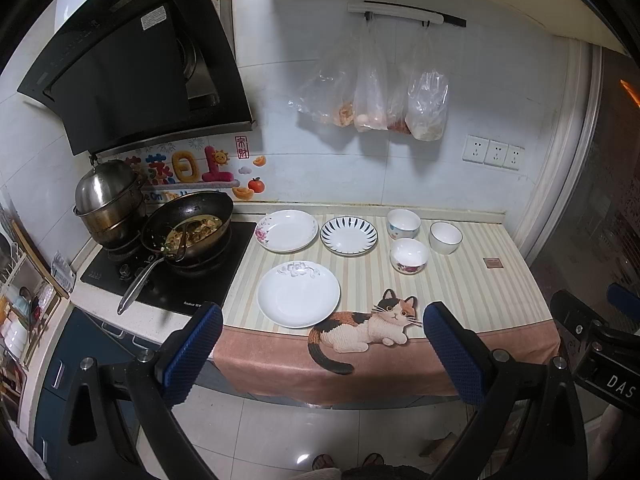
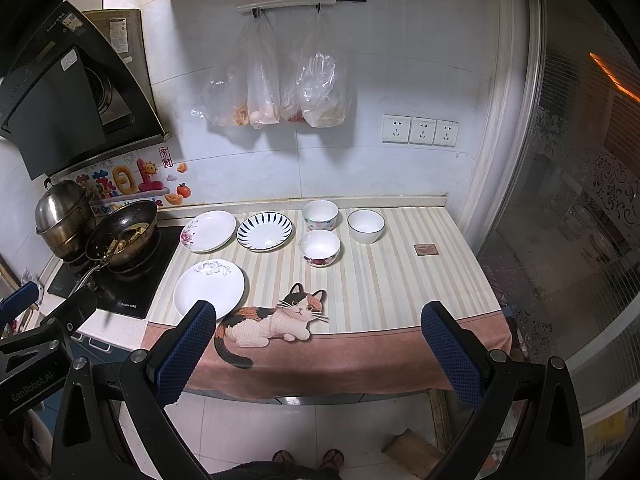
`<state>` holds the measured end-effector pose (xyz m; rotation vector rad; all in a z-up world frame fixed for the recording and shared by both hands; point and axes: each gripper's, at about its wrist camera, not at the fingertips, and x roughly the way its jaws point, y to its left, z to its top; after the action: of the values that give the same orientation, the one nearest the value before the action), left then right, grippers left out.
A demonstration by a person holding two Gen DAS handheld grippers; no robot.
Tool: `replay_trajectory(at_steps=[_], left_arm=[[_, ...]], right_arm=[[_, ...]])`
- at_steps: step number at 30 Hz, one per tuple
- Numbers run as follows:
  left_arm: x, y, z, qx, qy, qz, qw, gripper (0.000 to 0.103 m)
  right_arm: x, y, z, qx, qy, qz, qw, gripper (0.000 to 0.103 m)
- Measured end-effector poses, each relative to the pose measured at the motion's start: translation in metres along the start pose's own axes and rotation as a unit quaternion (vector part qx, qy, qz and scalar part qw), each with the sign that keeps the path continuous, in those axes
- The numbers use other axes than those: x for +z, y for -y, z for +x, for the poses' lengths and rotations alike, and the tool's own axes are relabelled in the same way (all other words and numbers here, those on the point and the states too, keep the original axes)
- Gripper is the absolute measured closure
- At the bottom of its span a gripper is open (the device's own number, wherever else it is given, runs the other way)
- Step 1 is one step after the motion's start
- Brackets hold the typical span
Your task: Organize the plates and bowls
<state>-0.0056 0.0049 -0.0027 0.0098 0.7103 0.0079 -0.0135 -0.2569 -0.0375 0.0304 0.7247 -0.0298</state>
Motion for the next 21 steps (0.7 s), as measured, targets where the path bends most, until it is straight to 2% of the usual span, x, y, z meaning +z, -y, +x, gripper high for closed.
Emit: replay_trajectory(at_steps=[14, 17, 21], left_arm=[[0.0, -0.01, 0.008, -0.01, -0.003, -0.002, 0.9999, 0.0], [0.005, -0.022, 0.022, -0.007, 0.0, -0.007, 1.0, 0.0], [0.012, -0.044, 0.056, 0.01, -0.002, -0.012, 0.9999, 0.0]], right_arm=[[0.006, -0.01, 0.006, 0.012, -0.007, 0.005, 1.0, 0.0], [0.007, -0.014, 0.018, 0.031, -0.012, 0.019, 0.999, 0.0], [0.008, -0.016, 0.06, 0.079, -0.034, 0.041, 0.995, 0.0]])
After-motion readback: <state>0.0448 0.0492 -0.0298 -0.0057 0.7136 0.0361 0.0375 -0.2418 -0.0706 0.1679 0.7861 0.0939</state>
